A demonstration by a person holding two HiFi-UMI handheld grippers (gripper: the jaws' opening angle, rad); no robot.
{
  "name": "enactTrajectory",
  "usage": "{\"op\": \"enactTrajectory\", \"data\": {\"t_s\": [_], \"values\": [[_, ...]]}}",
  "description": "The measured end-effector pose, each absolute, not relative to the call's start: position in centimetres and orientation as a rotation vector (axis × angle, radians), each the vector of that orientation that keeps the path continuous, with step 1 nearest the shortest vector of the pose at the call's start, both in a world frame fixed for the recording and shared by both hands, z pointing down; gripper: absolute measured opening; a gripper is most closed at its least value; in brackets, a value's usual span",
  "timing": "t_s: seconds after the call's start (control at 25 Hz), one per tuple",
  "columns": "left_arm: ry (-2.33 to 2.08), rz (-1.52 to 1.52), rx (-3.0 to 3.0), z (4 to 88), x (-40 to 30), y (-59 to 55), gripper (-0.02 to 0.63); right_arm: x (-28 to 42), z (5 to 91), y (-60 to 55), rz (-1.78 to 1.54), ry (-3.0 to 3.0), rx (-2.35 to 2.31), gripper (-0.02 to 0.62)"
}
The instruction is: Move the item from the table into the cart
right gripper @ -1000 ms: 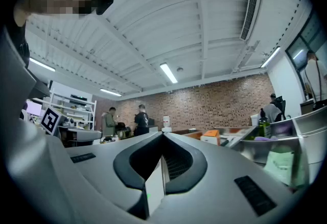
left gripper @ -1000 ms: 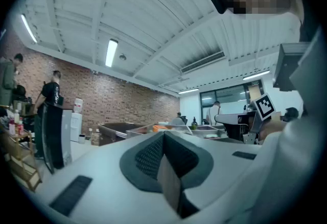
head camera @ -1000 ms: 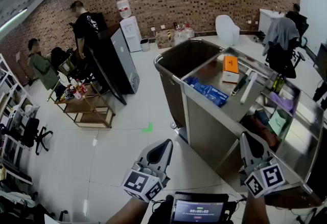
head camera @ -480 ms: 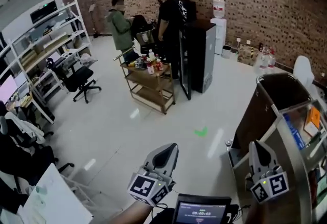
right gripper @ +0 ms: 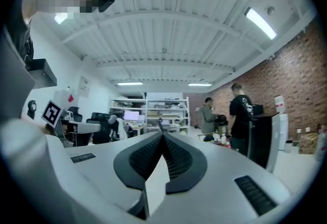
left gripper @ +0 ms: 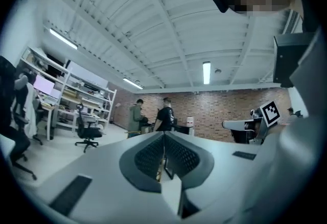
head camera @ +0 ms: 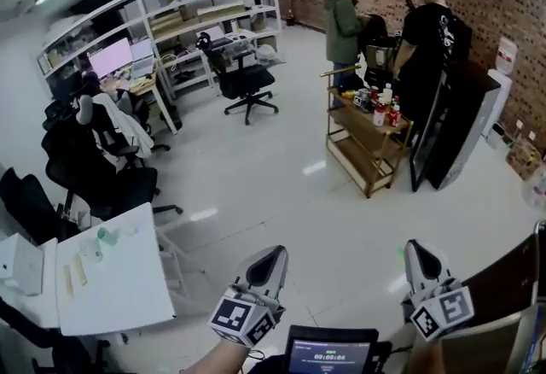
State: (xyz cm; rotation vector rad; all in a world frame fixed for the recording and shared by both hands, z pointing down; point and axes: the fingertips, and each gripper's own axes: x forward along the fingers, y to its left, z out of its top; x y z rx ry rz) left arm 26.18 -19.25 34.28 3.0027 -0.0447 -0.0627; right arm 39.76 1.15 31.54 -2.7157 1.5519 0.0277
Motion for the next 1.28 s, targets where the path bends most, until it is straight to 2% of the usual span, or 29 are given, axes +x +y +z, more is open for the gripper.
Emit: {"op": "enactTrajectory", "data": {"t_s": [0.16, 0.36, 0.92, 1.08, 1.28], "values": [[-0.366, -0.041, 3.002, 34.3, 24.2, -27.8, 0.042, 41.5, 32.0, -11.7, 0.025, 1.906, -2.473, 0.003], [-0.744, -0.029, 2.949, 35.3, 17.4, -38.0, 0.044, 37.6, 33.2, -27.3, 0.020, 2.248, -2.187, 0.003], [-1.376, 0.007, 2.637, 41.6, -15.8, -66.5, 0.077, 7.3, 39.0, -67.7, -0.044, 2.814, -1.599, 0.003], [-1.489, 0.019, 2.545, 42.5, -21.8, -72.7, 0.077, 1.8, 40.2, -76.6, -0.093, 2.895, -1.487, 0.003], [-1.612, 0.098, 2.470, 44.3, -25.2, -81.4, 0.077, -2.0, 41.7, -87.8, -0.092, 2.982, -1.352, 0.029]]}}
